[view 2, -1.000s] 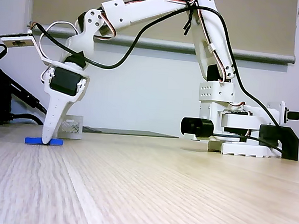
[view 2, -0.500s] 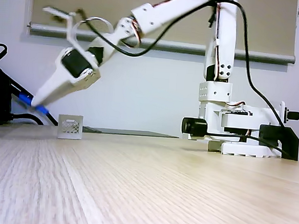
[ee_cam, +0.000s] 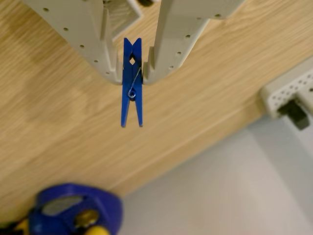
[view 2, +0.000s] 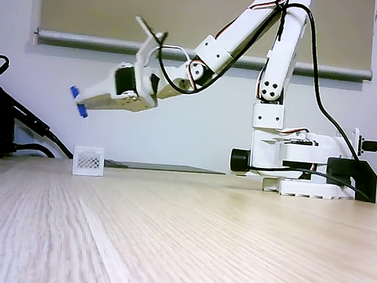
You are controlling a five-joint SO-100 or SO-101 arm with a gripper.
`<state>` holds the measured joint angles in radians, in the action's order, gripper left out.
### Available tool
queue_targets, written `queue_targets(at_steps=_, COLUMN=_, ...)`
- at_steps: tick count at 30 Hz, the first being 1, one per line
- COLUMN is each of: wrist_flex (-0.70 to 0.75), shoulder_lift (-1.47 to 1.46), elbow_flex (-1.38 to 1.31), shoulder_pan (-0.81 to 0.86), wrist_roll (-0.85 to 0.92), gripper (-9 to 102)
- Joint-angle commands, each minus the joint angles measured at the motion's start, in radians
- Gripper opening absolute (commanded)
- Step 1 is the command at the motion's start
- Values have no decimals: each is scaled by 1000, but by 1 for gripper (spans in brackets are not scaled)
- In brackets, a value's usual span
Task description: Grasp a peg and put it in the crate.
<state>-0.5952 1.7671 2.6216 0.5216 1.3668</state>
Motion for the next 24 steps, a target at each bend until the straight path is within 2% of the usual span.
queue_targets(at_steps=1, wrist_flex=-97, shoulder_lift=-28, elbow_flex=-17, shoulder_pan=25, wrist_roll=5, gripper=0)
queue_targets(at_steps=17, wrist_flex=-94, shoulder_lift=-156, elbow_flex=-2, shoulder_pan=14, wrist_roll=5, gripper=1)
queue_targets(at_steps=24, wrist_flex=-94, shoulder_lift=-153, elbow_flex=0, shoulder_pan=14, wrist_roll=5, gripper=18)
